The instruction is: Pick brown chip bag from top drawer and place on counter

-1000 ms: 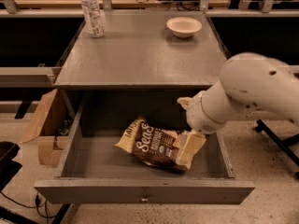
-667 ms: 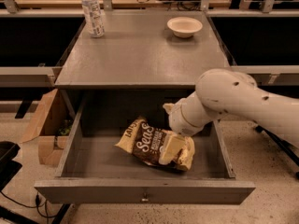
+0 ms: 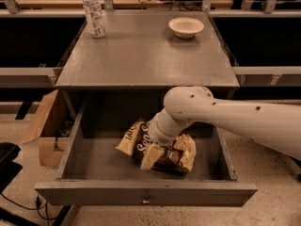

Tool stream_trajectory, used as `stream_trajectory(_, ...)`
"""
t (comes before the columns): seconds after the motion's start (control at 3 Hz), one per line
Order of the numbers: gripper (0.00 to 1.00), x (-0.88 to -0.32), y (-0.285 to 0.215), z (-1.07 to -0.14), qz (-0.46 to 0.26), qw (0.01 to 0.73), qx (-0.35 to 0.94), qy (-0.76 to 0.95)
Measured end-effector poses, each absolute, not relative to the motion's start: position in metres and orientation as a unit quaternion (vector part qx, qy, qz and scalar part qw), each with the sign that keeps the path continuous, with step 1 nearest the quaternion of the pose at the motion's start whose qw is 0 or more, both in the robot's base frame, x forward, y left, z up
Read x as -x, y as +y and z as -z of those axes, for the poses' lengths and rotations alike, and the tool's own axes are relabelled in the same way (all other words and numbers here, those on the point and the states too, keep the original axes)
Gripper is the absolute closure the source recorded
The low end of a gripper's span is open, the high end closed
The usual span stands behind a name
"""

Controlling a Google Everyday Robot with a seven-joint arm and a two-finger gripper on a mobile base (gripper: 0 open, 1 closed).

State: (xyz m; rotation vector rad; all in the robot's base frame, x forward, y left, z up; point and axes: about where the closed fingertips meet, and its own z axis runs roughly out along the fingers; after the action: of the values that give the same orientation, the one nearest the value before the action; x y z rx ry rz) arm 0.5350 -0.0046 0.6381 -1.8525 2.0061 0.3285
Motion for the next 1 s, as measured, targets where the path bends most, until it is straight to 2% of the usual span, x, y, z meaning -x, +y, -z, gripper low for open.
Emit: stream_trajectory(1.0, 0.85, -0.5274, 0.0099, -0.6367, -0.126, 0.191, 0.667, 0.709)
